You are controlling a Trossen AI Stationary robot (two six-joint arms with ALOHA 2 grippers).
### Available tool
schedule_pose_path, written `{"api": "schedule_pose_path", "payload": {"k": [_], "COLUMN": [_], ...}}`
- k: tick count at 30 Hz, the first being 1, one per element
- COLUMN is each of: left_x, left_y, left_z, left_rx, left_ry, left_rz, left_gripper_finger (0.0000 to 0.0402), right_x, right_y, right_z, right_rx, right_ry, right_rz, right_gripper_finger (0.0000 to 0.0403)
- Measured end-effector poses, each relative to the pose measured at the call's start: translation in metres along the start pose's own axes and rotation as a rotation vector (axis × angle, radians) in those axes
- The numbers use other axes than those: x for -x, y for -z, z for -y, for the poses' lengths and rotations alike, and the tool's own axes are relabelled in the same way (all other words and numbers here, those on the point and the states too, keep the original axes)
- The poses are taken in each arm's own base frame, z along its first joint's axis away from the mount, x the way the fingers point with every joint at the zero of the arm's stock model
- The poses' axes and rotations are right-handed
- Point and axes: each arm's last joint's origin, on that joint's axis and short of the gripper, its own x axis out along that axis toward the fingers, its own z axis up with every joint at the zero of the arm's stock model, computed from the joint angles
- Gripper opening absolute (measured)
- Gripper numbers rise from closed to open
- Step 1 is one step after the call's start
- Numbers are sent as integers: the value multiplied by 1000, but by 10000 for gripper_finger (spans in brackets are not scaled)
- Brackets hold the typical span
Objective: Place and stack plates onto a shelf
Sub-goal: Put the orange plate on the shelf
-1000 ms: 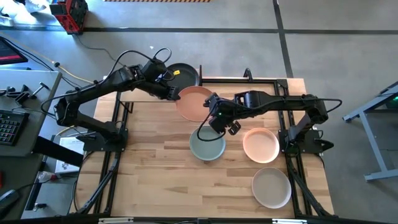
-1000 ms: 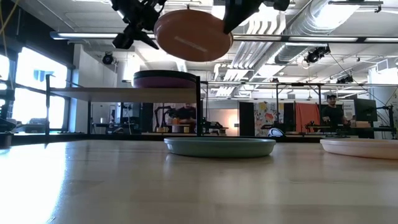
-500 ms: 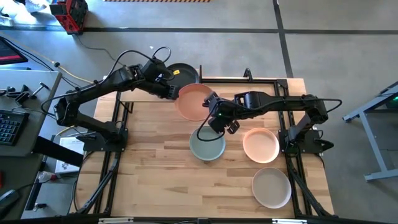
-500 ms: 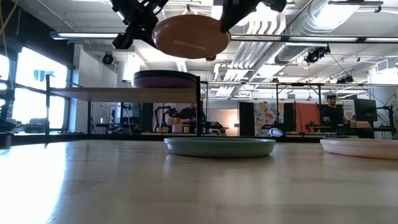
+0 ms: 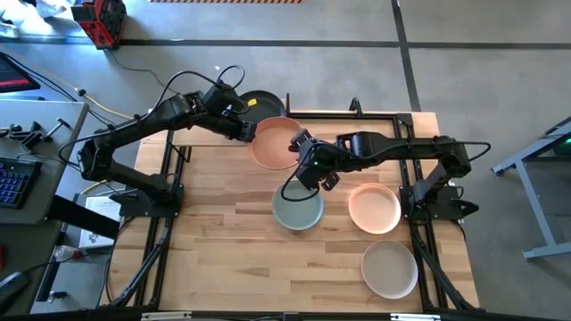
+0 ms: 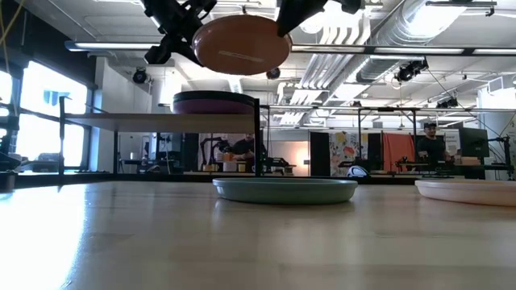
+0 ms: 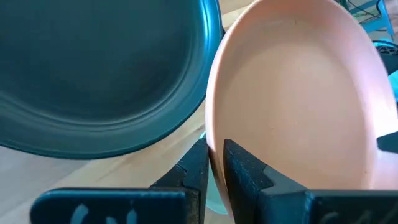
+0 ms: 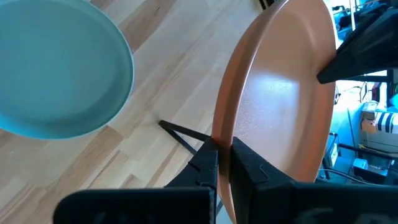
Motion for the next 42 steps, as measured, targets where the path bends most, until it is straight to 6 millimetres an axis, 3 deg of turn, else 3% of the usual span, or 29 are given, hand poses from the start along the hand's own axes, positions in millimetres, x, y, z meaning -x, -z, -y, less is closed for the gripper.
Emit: {"api": "schedule_pose_path", "payload": {"k": [9,22,34,42], "left_x": [0,0,2,21], "left_y": [-2,-2,-3,-8], "left_z": [0,-1,-9,-20], "left_rx": [-35,-52,-41,-17], "left_ry": [-20,-46,-92,-111], "left_rz": [31,48,37,98], "left_gripper_finger": [5,2,1,1], "right_x": [0,0,3,13], "right_y": [0,0,4,25], "right_z": [0,1,4,15], "right_rx": [2,-78,-122,-199], "right_ry": [-4,14,63,100], "right_rz": [0,-4,-60,-95], "right_gripper_finger": [0,3,97,107]}}
